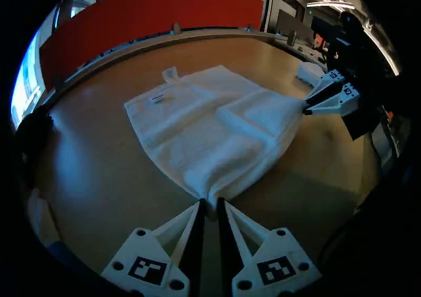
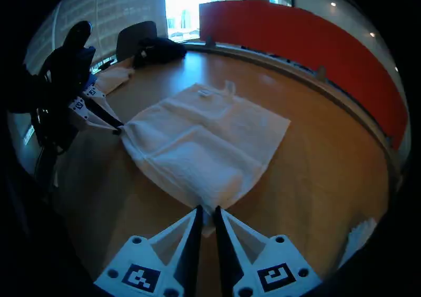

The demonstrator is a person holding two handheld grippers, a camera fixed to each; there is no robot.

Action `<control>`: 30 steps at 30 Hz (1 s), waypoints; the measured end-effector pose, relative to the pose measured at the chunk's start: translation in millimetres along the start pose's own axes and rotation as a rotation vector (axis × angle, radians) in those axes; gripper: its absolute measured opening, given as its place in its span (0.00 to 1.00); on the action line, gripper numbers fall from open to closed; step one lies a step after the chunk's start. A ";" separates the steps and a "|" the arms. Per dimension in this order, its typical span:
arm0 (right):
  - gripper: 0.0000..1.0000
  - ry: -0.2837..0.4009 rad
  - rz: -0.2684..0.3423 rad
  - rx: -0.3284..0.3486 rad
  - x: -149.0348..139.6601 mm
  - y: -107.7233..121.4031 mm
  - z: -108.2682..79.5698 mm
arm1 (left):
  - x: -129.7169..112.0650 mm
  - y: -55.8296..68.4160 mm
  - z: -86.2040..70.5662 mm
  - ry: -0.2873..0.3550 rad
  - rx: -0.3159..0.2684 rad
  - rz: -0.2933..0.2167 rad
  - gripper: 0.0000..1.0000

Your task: Fold towel

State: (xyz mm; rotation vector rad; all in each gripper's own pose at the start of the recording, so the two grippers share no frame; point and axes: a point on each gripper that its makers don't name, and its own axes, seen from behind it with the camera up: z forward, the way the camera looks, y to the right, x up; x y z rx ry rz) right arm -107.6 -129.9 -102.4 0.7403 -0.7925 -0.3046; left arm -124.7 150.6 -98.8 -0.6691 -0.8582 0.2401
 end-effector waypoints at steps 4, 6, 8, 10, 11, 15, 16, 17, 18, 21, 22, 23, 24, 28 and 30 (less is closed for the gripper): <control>0.17 0.012 -0.012 0.002 9.6 -2.1 -9.0 | 8.1 -1.2 -10.2 0.011 0.007 -0.013 0.17; 0.17 0.018 -0.018 0.004 15.0 -3.5 -12.9 | 11.3 -1.6 -15.4 0.013 0.010 -0.017 0.17; 0.17 0.021 -0.024 0.005 20.2 -4.8 -17.4 | 13.7 -1.2 -21.1 0.013 0.012 -0.017 0.17; 0.17 0.023 -0.030 0.009 24.7 -6.6 -22.1 | 15.3 -0.4 -26.5 0.010 0.011 -0.017 0.17; 0.17 0.022 -0.032 0.012 26.5 -7.6 -24.4 | 15.7 0.2 -29.0 0.008 0.010 -0.016 0.17; 0.17 0.019 -0.043 0.022 32.7 -11.8 -34.3 | 17.5 3.0 -38.7 0.002 0.004 -0.015 0.17; 0.17 0.016 -0.045 0.024 33.4 -12.7 -37.0 | 18.2 3.9 -41.2 0.002 0.003 -0.016 0.17; 0.17 0.014 -0.047 0.025 33.9 -13.5 -39.5 | 18.8 4.6 -43.5 0.001 0.001 -0.017 0.17; 0.17 0.011 -0.048 0.026 34.5 -14.2 -41.9 | 19.5 5.4 -45.7 0.001 0.000 -0.019 0.17; 0.17 -0.001 -0.052 0.032 34.5 -17.4 -48.7 | 20.8 7.8 -51.2 -0.001 -0.005 -0.023 0.17; 0.17 -0.003 -0.054 0.033 34.9 -18.3 -51.0 | 21.4 8.5 -53.3 -0.002 -0.006 -0.023 0.17; 0.17 -0.005 -0.055 0.034 35.3 -19.1 -53.0 | 21.9 9.2 -55.1 -0.003 -0.006 -0.023 0.17; 0.17 -0.008 -0.056 0.035 35.7 -19.8 -55.0 | 22.4 9.9 -56.9 -0.003 -0.006 -0.023 0.17; 0.17 -0.013 -0.057 0.040 38.1 -22.6 -62.6 | 24.9 13.0 -64.7 -0.006 -0.010 -0.025 0.17; 0.17 -0.015 -0.056 0.044 39.3 -24.1 -66.0 | 26.3 14.0 -68.5 -0.007 -0.010 -0.028 0.17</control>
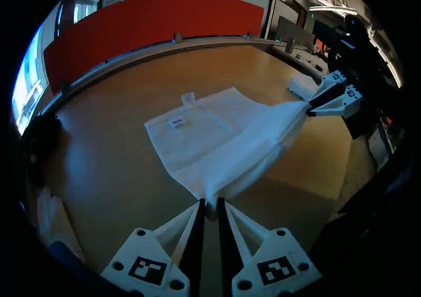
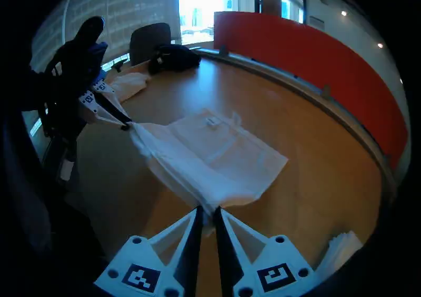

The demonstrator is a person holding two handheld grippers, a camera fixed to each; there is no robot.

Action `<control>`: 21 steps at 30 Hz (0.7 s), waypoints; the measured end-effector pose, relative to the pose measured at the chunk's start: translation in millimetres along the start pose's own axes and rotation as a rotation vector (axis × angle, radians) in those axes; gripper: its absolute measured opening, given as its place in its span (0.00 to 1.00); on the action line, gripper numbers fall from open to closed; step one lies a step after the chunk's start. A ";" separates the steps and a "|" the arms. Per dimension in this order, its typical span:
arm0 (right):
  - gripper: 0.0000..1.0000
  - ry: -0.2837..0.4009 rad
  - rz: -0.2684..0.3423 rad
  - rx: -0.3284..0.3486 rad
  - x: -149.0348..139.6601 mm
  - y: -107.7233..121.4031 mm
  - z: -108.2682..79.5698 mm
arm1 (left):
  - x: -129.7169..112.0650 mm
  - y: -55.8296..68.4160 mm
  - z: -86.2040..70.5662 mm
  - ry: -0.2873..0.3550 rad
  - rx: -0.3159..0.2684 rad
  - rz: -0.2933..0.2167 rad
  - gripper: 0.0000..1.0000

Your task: Fold towel

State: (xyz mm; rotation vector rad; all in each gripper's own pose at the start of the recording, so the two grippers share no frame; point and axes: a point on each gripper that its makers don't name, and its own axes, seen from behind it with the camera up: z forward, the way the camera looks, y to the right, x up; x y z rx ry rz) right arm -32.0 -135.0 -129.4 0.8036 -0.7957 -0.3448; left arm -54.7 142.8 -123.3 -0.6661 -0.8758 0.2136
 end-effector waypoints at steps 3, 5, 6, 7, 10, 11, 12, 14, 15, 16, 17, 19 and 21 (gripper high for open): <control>0.17 -0.008 -0.004 0.005 0.7 -1.9 -5.3 | 3.1 1.3 -6.2 0.001 -0.003 -0.005 0.17; 0.17 -0.011 -0.008 0.006 2.1 -2.8 -8.5 | 5.2 2.5 -10.0 0.002 -0.006 -0.009 0.17; 0.17 -0.013 -0.009 0.006 2.8 -3.3 -10.1 | 6.2 3.1 -11.8 0.003 -0.008 -0.011 0.17; 0.17 -0.013 -0.010 0.007 3.9 -3.8 -12.0 | 7.0 3.6 -13.4 0.002 -0.009 -0.011 0.17; 0.17 -0.013 -0.011 0.010 6.7 -5.2 -17.3 | 9.0 4.9 -17.4 0.001 -0.010 -0.010 0.17; 0.17 -0.013 -0.010 0.012 7.6 -5.7 -19.0 | 9.6 5.3 -18.4 0.000 -0.011 -0.009 0.17; 0.17 -0.013 -0.009 0.013 8.4 -6.2 -20.7 | 10.1 5.7 -19.5 -0.001 -0.011 -0.009 0.17; 0.17 -0.014 -0.009 0.015 9.7 -7.0 -23.6 | 11.7 6.6 -22.4 -0.002 -0.013 -0.009 0.17; 0.17 -0.014 -0.009 0.016 10.3 -7.4 -25.0 | 12.4 7.1 -23.8 -0.002 -0.015 -0.009 0.17; 0.17 -0.016 -0.009 0.017 10.4 -8.1 -26.3 | 12.9 7.7 -25.4 -0.003 -0.017 -0.010 0.17; 0.17 -0.017 -0.009 0.018 10.4 -8.7 -27.4 | 13.4 8.2 -26.7 -0.003 -0.018 -0.011 0.17; 0.17 -0.020 -0.010 0.021 10.3 -10.4 -29.7 | 13.9 9.3 -29.5 -0.006 -0.021 -0.012 0.17; 0.17 -0.023 -0.011 0.024 10.0 -12.1 -31.8 | 14.0 10.2 -32.1 -0.009 -0.023 -0.011 0.17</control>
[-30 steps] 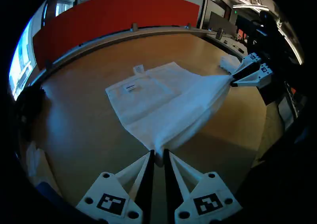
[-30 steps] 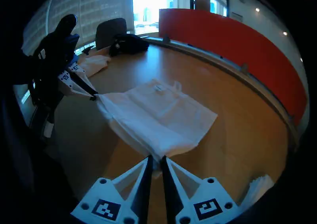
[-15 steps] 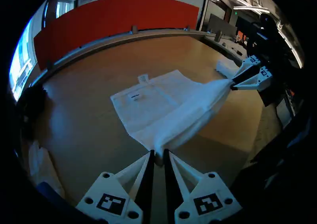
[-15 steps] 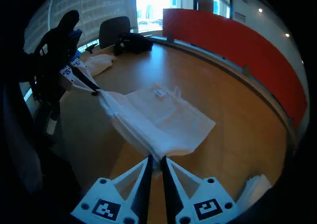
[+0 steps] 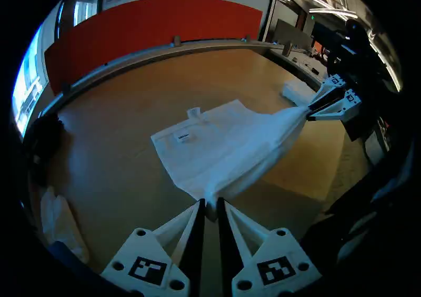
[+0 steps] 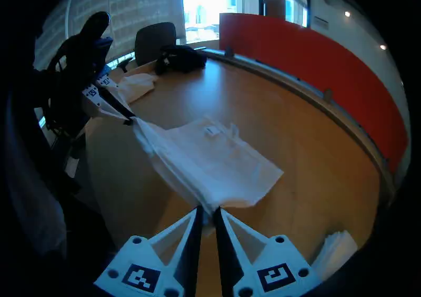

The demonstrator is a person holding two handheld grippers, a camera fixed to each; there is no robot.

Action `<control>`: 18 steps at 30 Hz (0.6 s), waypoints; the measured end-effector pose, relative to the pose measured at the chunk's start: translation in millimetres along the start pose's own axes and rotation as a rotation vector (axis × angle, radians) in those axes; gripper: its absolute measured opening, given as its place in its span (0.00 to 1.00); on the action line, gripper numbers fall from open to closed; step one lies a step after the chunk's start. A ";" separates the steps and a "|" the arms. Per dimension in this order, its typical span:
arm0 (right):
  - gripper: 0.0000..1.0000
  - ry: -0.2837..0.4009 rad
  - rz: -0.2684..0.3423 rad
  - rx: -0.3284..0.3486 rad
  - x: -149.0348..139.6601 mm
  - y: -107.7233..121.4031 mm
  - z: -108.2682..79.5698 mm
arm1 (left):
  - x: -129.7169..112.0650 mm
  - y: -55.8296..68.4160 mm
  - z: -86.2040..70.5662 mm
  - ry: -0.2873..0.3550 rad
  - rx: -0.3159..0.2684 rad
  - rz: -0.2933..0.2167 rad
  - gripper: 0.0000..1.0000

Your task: Fold towel

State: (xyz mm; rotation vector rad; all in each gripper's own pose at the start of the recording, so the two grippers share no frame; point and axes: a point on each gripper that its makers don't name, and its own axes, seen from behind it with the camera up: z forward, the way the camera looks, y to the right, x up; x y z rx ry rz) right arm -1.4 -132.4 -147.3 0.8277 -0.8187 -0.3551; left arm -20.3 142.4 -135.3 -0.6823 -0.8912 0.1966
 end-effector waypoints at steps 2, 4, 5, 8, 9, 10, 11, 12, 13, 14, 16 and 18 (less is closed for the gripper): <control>0.17 -0.004 -0.001 0.003 -0.3 -1.7 -2.9 | -0.1 1.6 -3.2 -0.002 -0.003 0.005 0.17; 0.17 -0.008 -0.001 0.007 -0.7 -3.6 -5.6 | -0.5 3.4 -6.2 -0.005 -0.005 0.011 0.17; 0.17 -0.010 -0.002 0.009 -0.8 -4.6 -6.8 | -0.7 4.3 -7.5 -0.006 -0.007 0.014 0.17; 0.17 -0.015 -0.004 0.013 -0.5 -7.2 -9.7 | -0.7 6.9 -11.4 -0.009 -0.010 0.021 0.17; 0.17 -0.016 -0.004 0.014 -0.3 -8.0 -10.6 | -0.5 7.6 -12.7 -0.009 -0.011 0.023 0.17; 0.17 -0.016 -0.006 0.014 -0.1 -8.7 -11.2 | -0.4 8.3 -13.9 -0.009 -0.012 0.023 0.17; 0.17 -0.017 -0.007 0.014 0.0 -9.2 -11.7 | -0.2 8.9 -14.9 -0.008 -0.012 0.024 0.17; 0.17 -0.017 -0.008 0.014 0.2 -9.8 -12.3 | 0.0 9.5 -16.0 -0.007 -0.013 0.024 0.17; 0.17 -0.018 -0.007 0.014 -0.1 -10.1 -12.0 | -0.3 9.7 -16.2 -0.007 -0.014 0.023 0.17; 0.17 -0.018 -0.007 0.014 -0.5 -10.3 -11.6 | -0.5 9.9 -16.3 -0.008 -0.014 0.022 0.17; 0.17 -0.019 -0.005 0.015 -0.9 -10.6 -11.0 | -0.6 9.7 -16.2 -0.007 -0.014 0.021 0.17; 0.17 -0.019 -0.004 0.015 -1.0 -10.7 -10.5 | -0.3 9.0 -15.8 -0.007 -0.011 0.022 0.17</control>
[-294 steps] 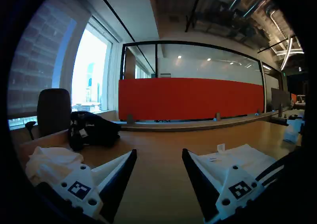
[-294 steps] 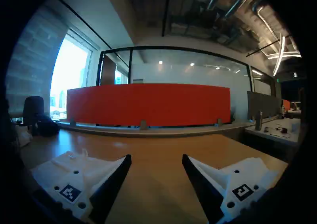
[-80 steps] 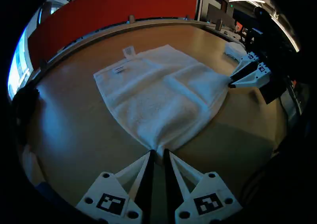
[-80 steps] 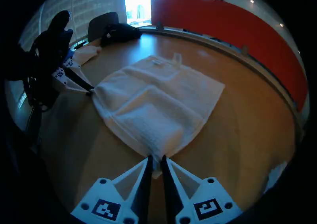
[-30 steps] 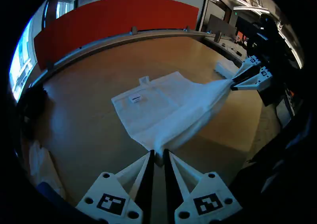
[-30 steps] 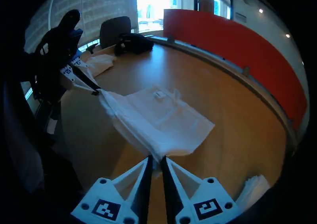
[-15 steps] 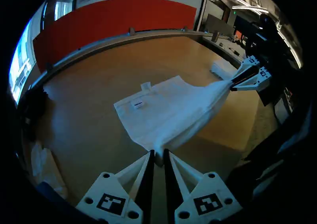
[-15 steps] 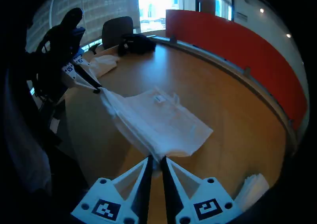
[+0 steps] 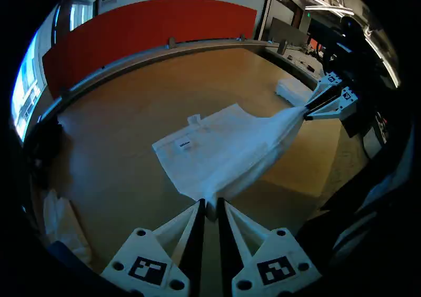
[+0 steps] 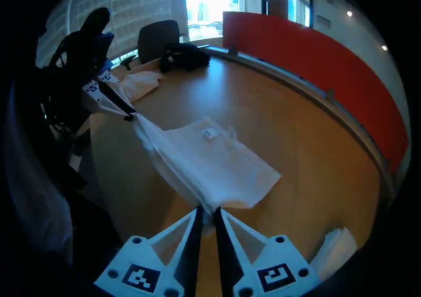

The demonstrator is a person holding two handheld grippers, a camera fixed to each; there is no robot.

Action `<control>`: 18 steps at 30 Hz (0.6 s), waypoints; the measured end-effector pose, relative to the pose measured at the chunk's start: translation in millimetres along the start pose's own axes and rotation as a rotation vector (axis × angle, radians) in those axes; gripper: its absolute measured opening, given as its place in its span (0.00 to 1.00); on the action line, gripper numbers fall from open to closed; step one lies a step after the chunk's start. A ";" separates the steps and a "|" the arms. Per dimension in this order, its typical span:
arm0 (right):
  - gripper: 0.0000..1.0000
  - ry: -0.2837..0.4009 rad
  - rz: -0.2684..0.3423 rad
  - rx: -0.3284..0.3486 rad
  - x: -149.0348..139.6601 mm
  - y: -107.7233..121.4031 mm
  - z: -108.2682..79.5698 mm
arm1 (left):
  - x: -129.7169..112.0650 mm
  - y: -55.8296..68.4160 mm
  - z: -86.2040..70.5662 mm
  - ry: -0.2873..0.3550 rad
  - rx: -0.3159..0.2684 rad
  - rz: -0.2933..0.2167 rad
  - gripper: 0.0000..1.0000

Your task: Fold towel

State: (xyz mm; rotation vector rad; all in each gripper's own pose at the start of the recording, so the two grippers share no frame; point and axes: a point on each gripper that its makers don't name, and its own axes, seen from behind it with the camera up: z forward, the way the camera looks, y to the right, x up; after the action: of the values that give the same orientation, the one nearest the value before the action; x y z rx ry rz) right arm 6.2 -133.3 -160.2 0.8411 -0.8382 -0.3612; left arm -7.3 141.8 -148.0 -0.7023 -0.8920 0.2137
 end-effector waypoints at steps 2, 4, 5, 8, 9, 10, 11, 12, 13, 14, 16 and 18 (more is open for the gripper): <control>0.17 0.000 -0.002 -0.001 0.4 0.5 0.0 | 0.9 -0.6 0.5 0.001 0.001 0.000 0.17; 0.17 0.000 -0.004 -0.002 1.0 1.4 0.1 | 1.9 -1.5 1.1 0.002 0.003 -0.002 0.17; 0.17 -0.001 -0.005 -0.003 1.3 2.0 0.3 | 2.4 -2.1 1.5 0.003 0.004 -0.003 0.17; 0.17 -0.001 -0.010 -0.007 3.1 5.5 1.9 | 4.3 -4.1 3.9 0.005 0.008 -0.006 0.17; 0.17 -0.001 -0.011 -0.009 3.9 6.8 2.7 | 4.9 -4.8 4.9 0.006 0.009 -0.007 0.17; 0.17 -0.002 -0.012 -0.011 4.6 8.8 3.9 | 5.9 -5.9 6.5 0.007 0.012 -0.007 0.17; 0.17 -0.003 -0.014 -0.013 5.3 10.6 5.0 | 6.7 -6.8 7.9 0.008 0.014 -0.007 0.17; 0.17 -0.003 -0.015 -0.014 5.9 12.3 6.0 | 7.6 -7.8 9.4 0.009 0.016 -0.006 0.17; 0.17 -0.005 -0.017 -0.017 6.3 14.6 7.3 | 9.0 -9.3 11.3 0.010 0.019 -0.005 0.17; 0.17 -0.007 -0.019 -0.019 6.7 16.6 8.5 | 10.4 -10.7 13.1 0.010 0.022 -0.004 0.17; 0.17 -0.012 -0.024 -0.024 7.2 20.9 11.2 | 13.7 -13.9 17.1 0.013 0.027 -0.003 0.17; 0.17 -0.017 -0.028 -0.029 7.5 25.0 13.9 | 17.4 -17.2 21.1 0.017 0.031 -0.004 0.17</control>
State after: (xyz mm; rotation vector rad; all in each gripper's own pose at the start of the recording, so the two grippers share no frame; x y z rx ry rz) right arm -0.7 -129.0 -131.8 0.8250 -0.8357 -0.4050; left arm -14.6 146.6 -116.9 -0.6728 -0.8718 0.2173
